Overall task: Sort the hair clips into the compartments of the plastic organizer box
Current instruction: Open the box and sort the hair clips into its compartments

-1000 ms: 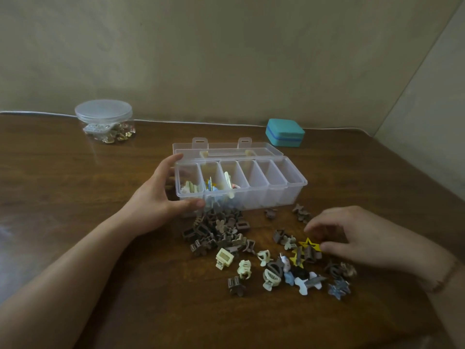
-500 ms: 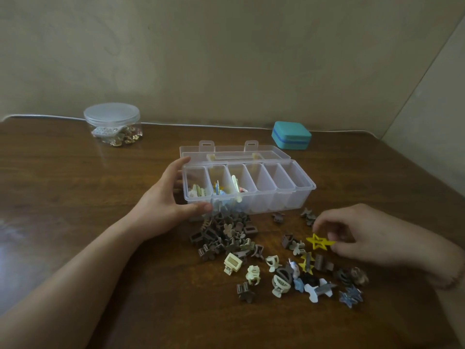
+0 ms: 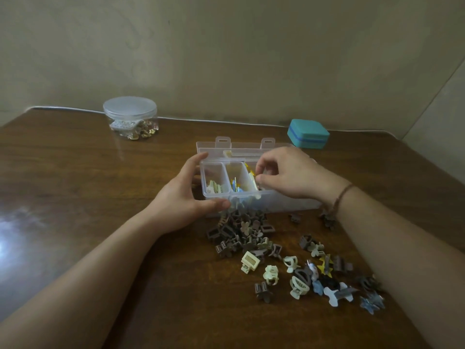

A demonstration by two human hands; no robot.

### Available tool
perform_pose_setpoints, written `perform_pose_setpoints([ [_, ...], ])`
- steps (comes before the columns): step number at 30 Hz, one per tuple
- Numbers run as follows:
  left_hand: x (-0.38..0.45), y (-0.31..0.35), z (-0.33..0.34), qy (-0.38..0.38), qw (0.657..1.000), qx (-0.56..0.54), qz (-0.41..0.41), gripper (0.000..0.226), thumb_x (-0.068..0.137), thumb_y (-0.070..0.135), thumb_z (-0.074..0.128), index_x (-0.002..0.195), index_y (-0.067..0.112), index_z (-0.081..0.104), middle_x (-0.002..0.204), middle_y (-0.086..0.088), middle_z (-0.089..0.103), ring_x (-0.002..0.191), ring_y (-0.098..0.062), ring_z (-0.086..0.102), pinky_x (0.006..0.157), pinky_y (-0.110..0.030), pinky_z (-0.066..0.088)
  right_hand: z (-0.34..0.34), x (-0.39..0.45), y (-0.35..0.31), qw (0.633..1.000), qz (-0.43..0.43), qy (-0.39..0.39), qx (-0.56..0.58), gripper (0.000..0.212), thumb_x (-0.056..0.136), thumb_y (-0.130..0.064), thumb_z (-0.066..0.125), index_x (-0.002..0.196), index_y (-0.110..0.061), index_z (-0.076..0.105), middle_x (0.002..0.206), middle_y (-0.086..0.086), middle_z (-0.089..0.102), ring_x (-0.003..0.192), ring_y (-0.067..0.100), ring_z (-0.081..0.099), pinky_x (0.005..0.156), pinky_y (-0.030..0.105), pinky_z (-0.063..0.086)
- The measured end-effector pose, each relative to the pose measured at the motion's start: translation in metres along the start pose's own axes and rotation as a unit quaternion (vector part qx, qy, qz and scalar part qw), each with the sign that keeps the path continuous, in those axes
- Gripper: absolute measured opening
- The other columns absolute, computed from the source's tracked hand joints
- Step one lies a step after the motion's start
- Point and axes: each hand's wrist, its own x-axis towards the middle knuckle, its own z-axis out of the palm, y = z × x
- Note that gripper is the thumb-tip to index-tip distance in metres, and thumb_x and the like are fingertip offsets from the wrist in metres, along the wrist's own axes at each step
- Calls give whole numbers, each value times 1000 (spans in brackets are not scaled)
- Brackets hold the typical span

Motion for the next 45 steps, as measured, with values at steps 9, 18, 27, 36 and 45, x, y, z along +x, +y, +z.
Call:
perform_pose_setpoints([
  [9,0,0,-1,1,1000,2,-1,120,48,75,76,150,44,19,123,25,44,103,14,46,92,-24,38,-32,-126,8,999,-20,-45,-2,17,76,-51,57,93,-49,56,94,-27,58,96,-7,53,78,18,46],
  [18,0,1,2,6,1000,11,4,110,60,60,78,151,42,18,128,19,42,107,4,46,92,-26,35,11,-160,0,994,20,-18,-107,29,83,-54,54,111,-48,58,106,-33,50,101,-4,45,83,20,39],
  [27,1,-1,1,0,1000,10,0,116,56,68,80,151,43,17,130,20,42,110,2,47,93,-27,38,9,-152,-11,991,46,-48,-117,25,91,-50,47,115,-47,56,113,-30,51,103,-3,40,91,23,37],
  [36,0,0,1,-1,1000,6,1,113,57,58,76,152,40,17,131,16,44,116,-5,47,96,-29,38,13,-146,-13,994,97,-29,-27,20,83,-24,66,85,-42,58,92,-21,52,83,-4,51,64,16,43],
  [45,1,-2,0,-3,1000,14,6,116,55,67,74,151,42,16,145,6,47,120,-5,48,102,-34,41,-41,-69,-36,975,52,87,197,22,73,-7,78,74,-26,68,74,-8,69,65,-1,63,63,16,50],
])
